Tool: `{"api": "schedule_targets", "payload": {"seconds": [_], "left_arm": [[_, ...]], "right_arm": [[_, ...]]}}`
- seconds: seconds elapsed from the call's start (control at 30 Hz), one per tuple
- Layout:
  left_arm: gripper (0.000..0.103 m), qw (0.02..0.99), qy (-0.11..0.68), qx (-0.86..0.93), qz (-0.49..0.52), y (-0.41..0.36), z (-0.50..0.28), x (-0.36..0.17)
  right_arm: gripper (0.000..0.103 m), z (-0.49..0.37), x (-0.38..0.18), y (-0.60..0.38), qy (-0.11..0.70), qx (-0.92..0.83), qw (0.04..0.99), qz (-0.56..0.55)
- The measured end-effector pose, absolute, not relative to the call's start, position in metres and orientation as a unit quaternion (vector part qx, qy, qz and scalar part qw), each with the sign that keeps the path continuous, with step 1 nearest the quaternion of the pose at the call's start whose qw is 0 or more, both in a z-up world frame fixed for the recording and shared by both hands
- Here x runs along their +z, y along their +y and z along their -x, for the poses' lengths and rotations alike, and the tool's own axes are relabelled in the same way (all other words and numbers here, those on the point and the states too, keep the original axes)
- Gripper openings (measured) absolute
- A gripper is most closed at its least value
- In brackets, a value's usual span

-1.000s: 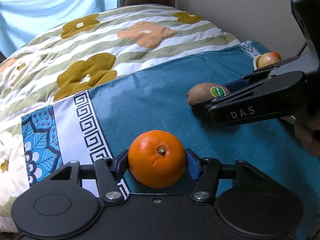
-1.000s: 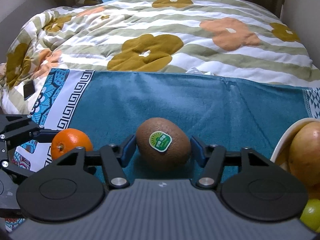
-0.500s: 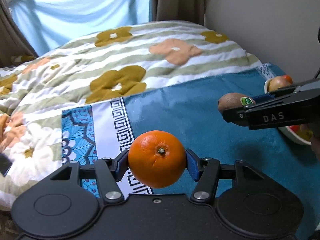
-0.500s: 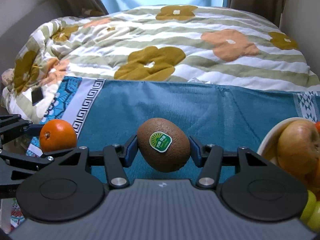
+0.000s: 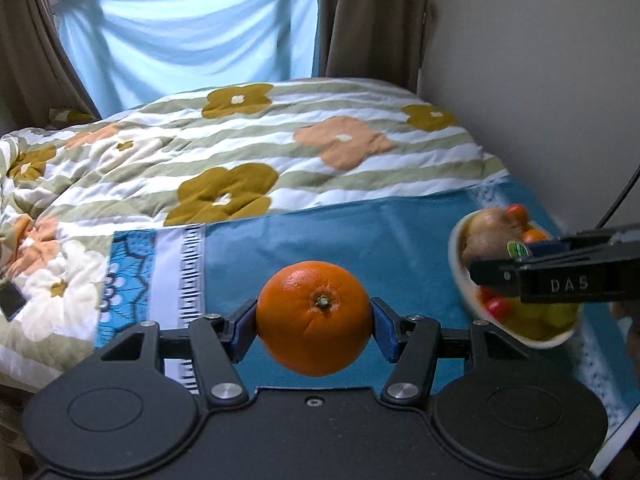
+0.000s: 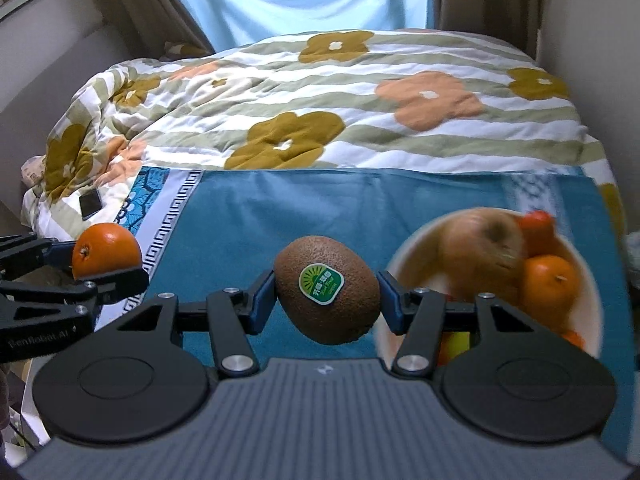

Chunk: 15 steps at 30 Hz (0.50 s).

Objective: Organize fruits
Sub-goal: 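Carry the orange and kiwi into the cream bowl and open both tools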

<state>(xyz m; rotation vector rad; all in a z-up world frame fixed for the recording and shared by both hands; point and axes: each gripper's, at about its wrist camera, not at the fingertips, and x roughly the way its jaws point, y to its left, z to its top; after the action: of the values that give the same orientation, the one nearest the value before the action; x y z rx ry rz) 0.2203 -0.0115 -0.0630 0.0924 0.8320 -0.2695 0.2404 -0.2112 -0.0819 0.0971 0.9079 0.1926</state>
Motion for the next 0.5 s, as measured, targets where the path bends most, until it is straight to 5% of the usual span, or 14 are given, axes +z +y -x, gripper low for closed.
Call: {"api": "schedule_targets", "payload": {"seconds": [0.5], "left_arm": [[0.063, 0.894, 0.405, -0.185, -0.040, -0.125, -0.226, -0.075]], "right_arm": [[0.069, -0.210, -0.077, -0.331, 0.432, 0.035, 0.899, -0.059]]}}
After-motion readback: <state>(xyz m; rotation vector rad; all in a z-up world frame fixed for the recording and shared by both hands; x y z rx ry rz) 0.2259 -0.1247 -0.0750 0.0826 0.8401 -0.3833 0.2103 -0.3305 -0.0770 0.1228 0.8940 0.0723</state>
